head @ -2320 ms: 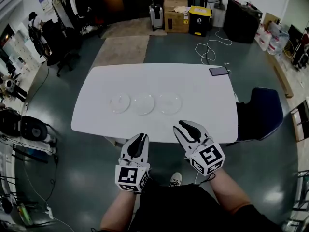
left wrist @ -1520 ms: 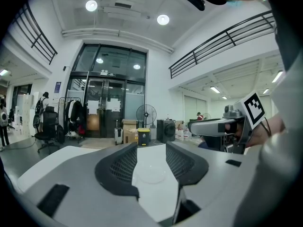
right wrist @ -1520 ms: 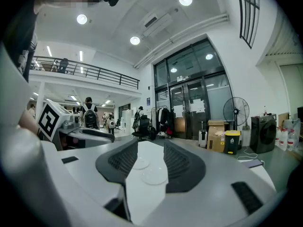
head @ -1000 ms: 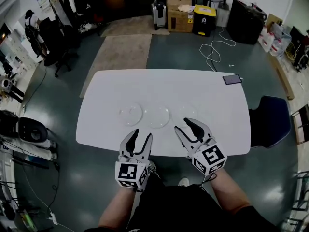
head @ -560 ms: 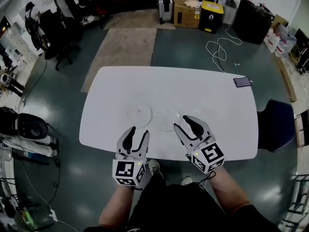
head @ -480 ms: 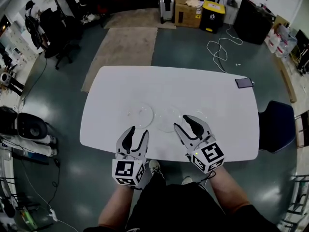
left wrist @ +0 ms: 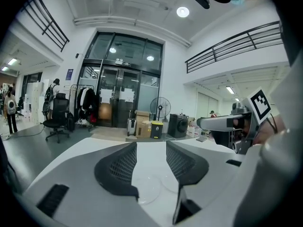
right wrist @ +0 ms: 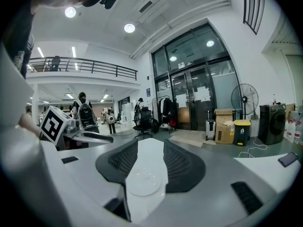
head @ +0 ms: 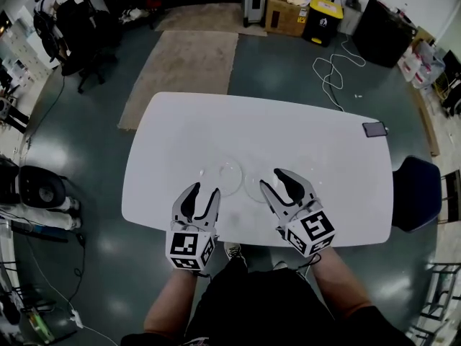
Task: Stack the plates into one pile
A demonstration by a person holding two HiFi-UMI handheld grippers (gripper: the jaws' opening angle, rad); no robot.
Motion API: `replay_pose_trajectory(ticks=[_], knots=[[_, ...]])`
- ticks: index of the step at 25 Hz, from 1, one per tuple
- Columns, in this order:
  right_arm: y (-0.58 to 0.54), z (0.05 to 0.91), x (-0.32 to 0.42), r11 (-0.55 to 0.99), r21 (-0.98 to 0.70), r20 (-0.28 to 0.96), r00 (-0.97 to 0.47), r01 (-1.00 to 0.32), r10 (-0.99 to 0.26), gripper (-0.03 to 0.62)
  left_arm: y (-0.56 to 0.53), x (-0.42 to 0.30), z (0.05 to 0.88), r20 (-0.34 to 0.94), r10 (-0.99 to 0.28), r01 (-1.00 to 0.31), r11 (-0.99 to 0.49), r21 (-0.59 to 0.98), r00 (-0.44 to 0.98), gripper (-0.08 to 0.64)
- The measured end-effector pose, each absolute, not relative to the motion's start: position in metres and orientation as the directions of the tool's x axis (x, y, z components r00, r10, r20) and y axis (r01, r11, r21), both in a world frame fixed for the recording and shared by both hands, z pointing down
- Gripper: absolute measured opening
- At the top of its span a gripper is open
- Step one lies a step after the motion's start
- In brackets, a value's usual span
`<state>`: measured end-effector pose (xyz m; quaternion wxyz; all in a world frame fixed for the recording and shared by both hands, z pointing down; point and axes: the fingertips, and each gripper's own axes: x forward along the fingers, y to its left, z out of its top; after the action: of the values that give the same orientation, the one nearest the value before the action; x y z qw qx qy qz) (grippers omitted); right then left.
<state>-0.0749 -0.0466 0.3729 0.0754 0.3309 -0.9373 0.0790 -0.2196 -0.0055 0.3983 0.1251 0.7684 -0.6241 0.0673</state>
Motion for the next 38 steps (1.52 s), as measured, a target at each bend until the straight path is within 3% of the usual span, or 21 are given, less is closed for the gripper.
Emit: replay_pose_trajectory(ticks=[16, 38], knots=[[-0.075, 0.41, -0.151, 0.733, -0.137, 0.289, -0.735, -0.666, -0.614, 0.172, -0.04, -0.299, 0.441, 0.327, -0.91, -0.965, -0.215, 0.151, 0.254, 0.198], [-0.069, 0.533, -0.188, 0.757, -0.172, 0.48, -0.725, -0.63, -0.494, 0.172, -0.057, -0.301, 0.515, 0.466, -0.852, -0.971, -0.188, 0.151, 0.237, 0.198]])
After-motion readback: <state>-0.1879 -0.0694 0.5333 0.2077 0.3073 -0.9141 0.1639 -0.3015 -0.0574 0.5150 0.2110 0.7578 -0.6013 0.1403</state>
